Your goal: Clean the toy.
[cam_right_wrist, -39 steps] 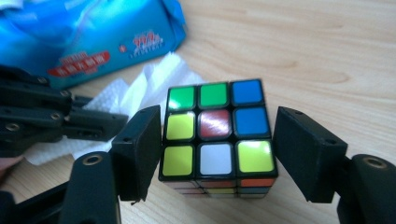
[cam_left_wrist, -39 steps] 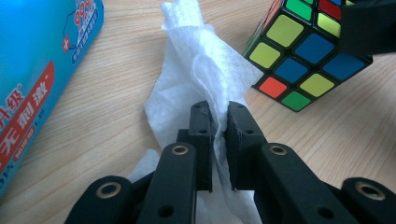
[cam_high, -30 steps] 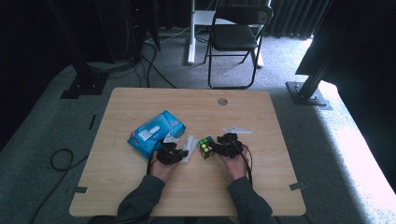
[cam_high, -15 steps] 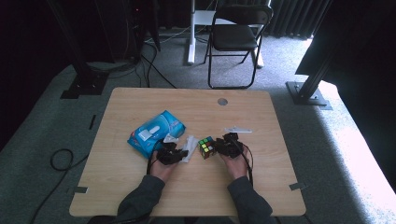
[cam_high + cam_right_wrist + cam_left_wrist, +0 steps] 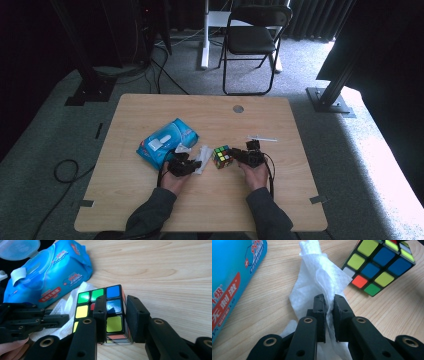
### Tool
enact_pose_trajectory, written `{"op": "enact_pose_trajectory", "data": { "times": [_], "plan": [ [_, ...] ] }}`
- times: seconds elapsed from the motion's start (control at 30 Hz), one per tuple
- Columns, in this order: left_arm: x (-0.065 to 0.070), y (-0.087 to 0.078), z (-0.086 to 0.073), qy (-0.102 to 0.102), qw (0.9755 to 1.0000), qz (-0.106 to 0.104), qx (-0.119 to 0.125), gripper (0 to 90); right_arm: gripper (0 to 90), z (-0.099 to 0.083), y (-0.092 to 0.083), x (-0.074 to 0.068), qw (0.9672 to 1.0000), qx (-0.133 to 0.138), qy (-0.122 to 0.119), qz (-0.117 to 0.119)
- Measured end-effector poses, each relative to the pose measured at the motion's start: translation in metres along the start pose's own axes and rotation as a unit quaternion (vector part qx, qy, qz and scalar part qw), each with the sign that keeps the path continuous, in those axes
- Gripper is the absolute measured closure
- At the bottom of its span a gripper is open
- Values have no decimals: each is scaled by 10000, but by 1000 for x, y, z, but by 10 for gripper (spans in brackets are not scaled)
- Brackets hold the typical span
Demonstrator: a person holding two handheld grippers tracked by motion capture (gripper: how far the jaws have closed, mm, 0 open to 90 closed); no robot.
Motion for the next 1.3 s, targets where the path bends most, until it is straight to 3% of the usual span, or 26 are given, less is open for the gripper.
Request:
{"op": "enact_pose_trajectory", "data": {
  "times": [0.33, 0.4, 0.63, 0.8, 1.0, 1.13, 1.3],
  "plan": [
    [0, 0, 0, 5, 10000, 3, -13, 816, 746, 5, -8, 9, 9996, 165, -39, -242],
    [0, 0, 0, -1, 10000, 4, -8, 815, 789, 6, -10, 13, 9991, 210, -1, -361],
    [0, 1, 0, 10, 10000, -4, -15, 815, 713, 7, -13, 18, 9982, 278, 14, -525],
    [1, 2, -1, -2, 10000, -7, -13, 815, 661, 6, -16, 1, 9989, 388, -155, -226],
    [1, 1, 0, 7, 10000, -11, -11, 813, 640, -2, -1, -11, 9994, 102, -298, -123],
    [0, 1, -1, 9, 10000, -14, -17, 813, 649, -6, 6, -10, 9997, -32, -230, -85],
    [1, 1, -1, 12, 10000, -12, -16, 813, 687, -5, 6, -6, 9998, -120, 121, 127]
  ]
}}
Point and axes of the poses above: each handheld gripper's, and its own axes: y roughly forward along the jaws, z roughly out of its top, x roughly to its right, the point moved 5 cm from there along y, roughly forward along the jaws, and after that the axes turned 7 degrees about y, right-handed, at the moved point
